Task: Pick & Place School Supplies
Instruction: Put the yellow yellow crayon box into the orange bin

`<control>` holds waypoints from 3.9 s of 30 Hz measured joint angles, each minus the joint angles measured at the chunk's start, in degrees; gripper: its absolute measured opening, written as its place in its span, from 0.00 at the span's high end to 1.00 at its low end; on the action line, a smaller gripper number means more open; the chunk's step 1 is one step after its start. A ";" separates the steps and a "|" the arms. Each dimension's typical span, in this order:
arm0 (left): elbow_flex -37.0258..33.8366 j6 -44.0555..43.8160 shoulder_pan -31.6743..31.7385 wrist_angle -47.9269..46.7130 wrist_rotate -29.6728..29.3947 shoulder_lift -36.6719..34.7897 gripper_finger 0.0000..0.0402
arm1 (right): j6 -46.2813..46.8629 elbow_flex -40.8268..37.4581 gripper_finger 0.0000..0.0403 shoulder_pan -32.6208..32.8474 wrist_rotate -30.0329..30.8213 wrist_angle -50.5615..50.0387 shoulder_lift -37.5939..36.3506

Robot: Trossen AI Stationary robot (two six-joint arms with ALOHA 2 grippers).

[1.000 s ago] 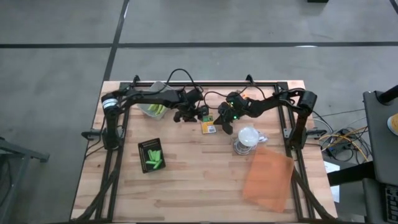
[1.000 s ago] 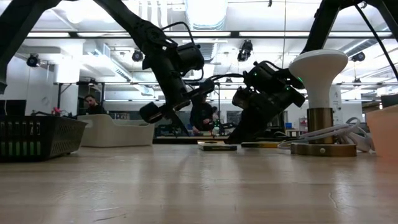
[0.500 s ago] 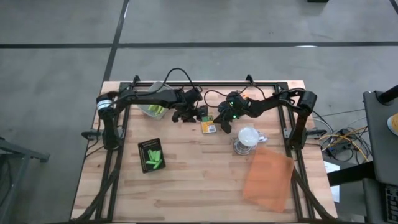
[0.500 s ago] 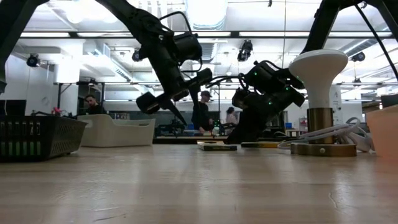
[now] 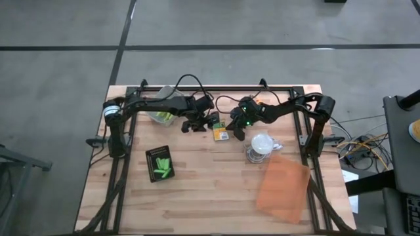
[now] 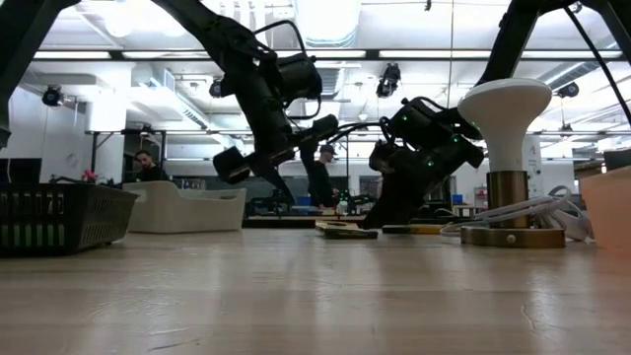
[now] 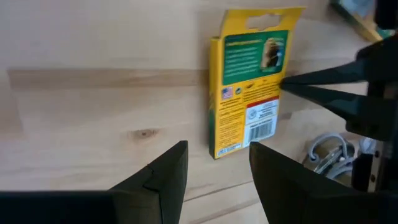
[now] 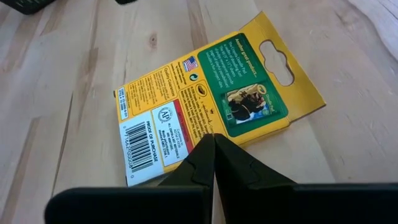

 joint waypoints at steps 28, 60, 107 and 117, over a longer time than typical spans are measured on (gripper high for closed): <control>-15.04 -11.45 -0.18 28.86 0.39 0.02 0.56 | -0.70 0.15 0.98 0.02 0.17 -0.45 0.02; -15.47 -11.62 0.35 32.04 -0.43 1.68 0.56 | 0.37 0.15 0.98 0.04 1.03 -0.69 0.04; -15.40 16.55 -0.26 38.70 -2.11 5.52 0.56 | 0.14 0.04 0.98 0.02 1.06 -0.85 0.04; -15.47 17.87 -0.24 39.71 -0.37 5.28 0.56 | -0.06 0.04 0.98 0.02 1.05 -0.96 0.04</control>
